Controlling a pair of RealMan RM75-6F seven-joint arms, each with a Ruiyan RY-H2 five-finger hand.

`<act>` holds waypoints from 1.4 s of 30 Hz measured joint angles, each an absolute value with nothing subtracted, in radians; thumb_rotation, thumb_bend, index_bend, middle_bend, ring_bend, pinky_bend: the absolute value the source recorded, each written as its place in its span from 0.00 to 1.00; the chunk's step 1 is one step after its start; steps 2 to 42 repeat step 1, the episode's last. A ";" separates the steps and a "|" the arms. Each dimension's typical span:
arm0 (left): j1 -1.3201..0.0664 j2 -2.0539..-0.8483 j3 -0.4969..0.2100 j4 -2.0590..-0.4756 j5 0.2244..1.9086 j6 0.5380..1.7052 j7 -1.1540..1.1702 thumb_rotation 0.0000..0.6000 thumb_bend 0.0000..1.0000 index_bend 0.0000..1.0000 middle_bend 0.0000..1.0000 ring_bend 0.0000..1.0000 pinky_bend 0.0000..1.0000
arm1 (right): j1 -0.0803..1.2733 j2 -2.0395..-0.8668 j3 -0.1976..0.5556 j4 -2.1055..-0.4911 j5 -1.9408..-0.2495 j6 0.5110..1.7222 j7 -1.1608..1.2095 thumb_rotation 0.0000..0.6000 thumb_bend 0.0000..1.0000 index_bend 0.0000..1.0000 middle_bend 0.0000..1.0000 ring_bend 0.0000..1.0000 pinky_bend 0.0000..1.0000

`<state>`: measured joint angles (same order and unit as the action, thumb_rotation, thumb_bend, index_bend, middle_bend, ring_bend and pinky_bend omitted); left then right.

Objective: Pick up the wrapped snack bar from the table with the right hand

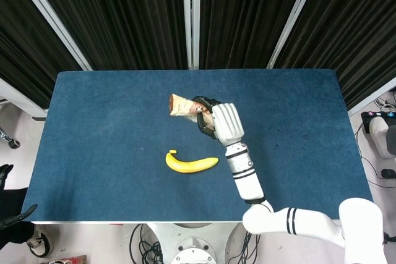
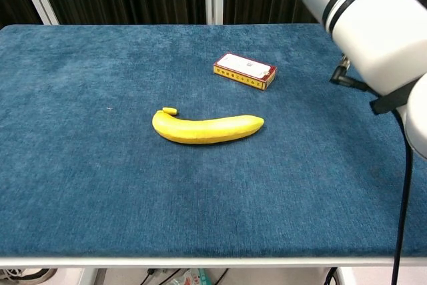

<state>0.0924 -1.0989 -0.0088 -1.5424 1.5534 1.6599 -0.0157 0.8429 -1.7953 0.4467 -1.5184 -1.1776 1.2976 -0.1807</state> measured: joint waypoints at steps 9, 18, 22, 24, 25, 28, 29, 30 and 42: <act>0.092 -1.099 -0.010 -1.543 1.552 1.659 -0.016 0.72 0.09 0.11 0.10 0.11 0.21 | 0.840 -1.793 0.450 -1.517 -1.185 1.303 -0.165 1.00 0.60 0.62 0.59 0.54 0.78; 0.092 -1.099 -0.010 -1.543 1.552 1.659 -0.016 0.72 0.09 0.11 0.10 0.11 0.21 | 0.840 -1.793 0.450 -1.517 -1.185 1.303 -0.165 1.00 0.60 0.62 0.59 0.54 0.78; 0.092 -1.099 -0.010 -1.543 1.552 1.659 -0.016 0.72 0.09 0.11 0.10 0.11 0.21 | 0.840 -1.793 0.450 -1.517 -1.185 1.303 -0.165 1.00 0.60 0.62 0.59 0.54 0.78; 0.092 -1.099 -0.010 -1.543 1.552 1.659 -0.016 0.72 0.09 0.11 0.10 0.11 0.21 | 0.840 -1.793 0.450 -1.517 -1.185 1.303 -0.165 1.00 0.60 0.62 0.59 0.54 0.78; 0.092 -1.099 -0.010 -1.543 1.552 1.659 -0.016 0.72 0.09 0.11 0.10 0.11 0.21 | 0.840 -1.793 0.450 -1.517 -1.185 1.303 -0.165 1.00 0.60 0.62 0.59 0.54 0.78; 0.092 -1.099 -0.010 -1.543 1.552 1.659 -0.016 0.72 0.09 0.11 0.10 0.11 0.21 | 0.840 -1.793 0.450 -1.517 -1.185 1.303 -0.165 1.00 0.60 0.62 0.59 0.54 0.78; 0.092 -1.099 -0.010 -1.543 1.552 1.659 -0.016 0.72 0.09 0.11 0.10 0.11 0.21 | 0.840 -1.793 0.450 -1.517 -1.185 1.303 -0.165 1.00 0.60 0.62 0.59 0.54 0.78; 0.092 -1.099 -0.010 -1.543 1.552 1.659 -0.016 0.72 0.09 0.11 0.10 0.11 0.21 | 0.840 -1.793 0.450 -1.517 -1.185 1.303 -0.165 1.00 0.60 0.62 0.59 0.54 0.78; 0.092 -1.099 -0.010 -1.543 1.552 1.659 -0.016 0.72 0.09 0.11 0.10 0.11 0.21 | 0.840 -1.793 0.450 -1.517 -1.185 1.303 -0.165 1.00 0.60 0.62 0.59 0.54 0.78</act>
